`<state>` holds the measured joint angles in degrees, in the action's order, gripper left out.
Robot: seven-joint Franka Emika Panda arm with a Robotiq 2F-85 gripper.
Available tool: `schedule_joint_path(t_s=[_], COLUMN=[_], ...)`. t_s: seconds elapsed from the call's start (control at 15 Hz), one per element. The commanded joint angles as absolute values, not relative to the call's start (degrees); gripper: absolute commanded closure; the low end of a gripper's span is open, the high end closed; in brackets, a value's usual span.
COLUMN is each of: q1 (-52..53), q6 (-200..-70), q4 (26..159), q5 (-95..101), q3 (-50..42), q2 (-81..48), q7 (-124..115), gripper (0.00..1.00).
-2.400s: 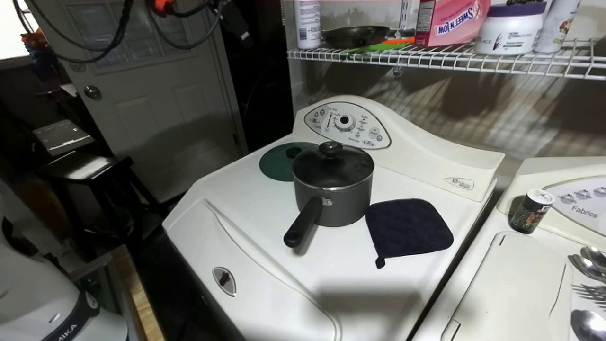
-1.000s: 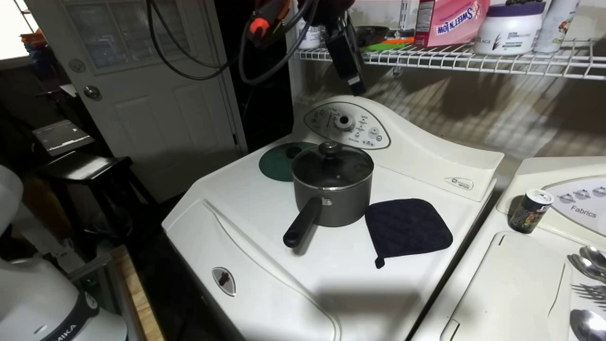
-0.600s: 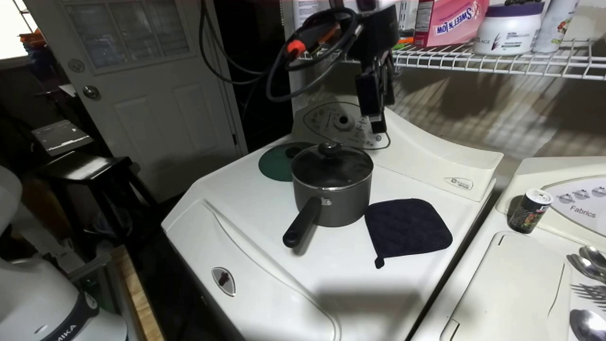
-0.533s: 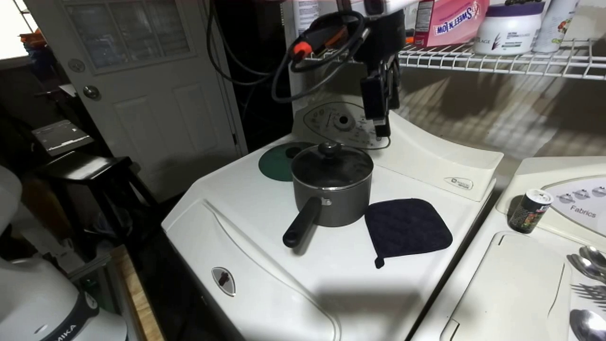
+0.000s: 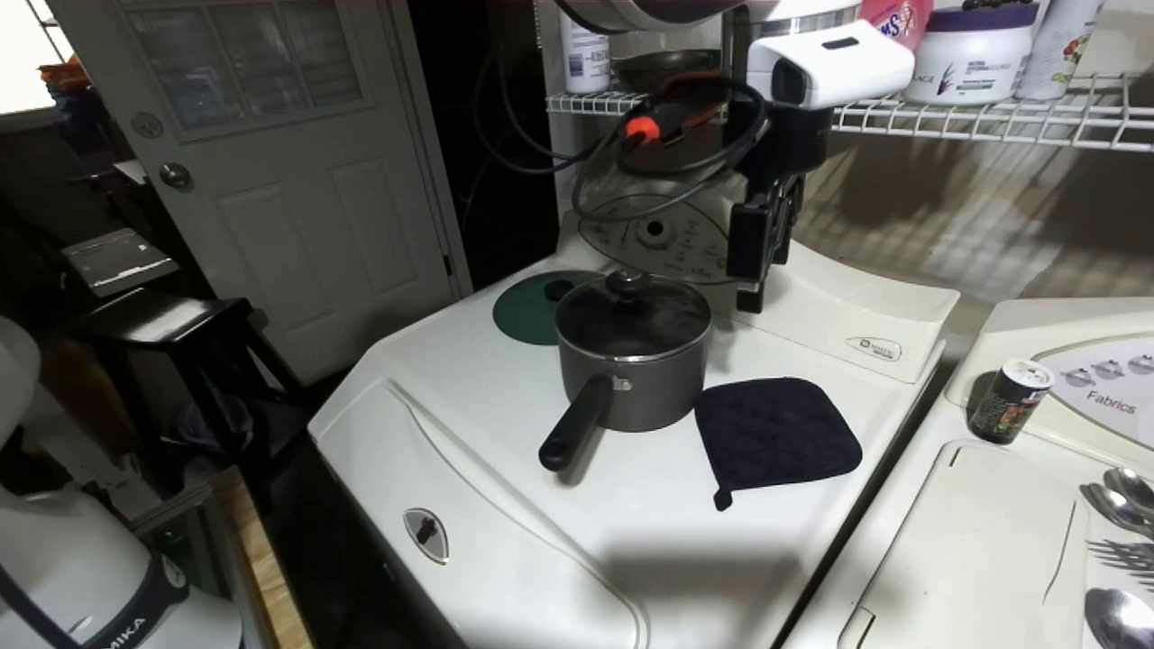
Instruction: Use the black pot holder to remove the glass lid from the pot.
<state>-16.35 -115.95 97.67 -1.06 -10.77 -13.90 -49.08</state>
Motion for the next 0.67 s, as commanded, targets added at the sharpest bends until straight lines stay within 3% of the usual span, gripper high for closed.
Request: schedule_joint_path(t_s=[0.0, 0.6], q1=[-16.3, -17.7], q6=[-109.9, -112.0], q4=[91.5, 91.8], q5=[-5.2, -10.1], q3=[-12.6, -14.3], q2=[-19.8, -25.3], q7=[-47.4, -46.0], gripper=[0.0, 0.0])
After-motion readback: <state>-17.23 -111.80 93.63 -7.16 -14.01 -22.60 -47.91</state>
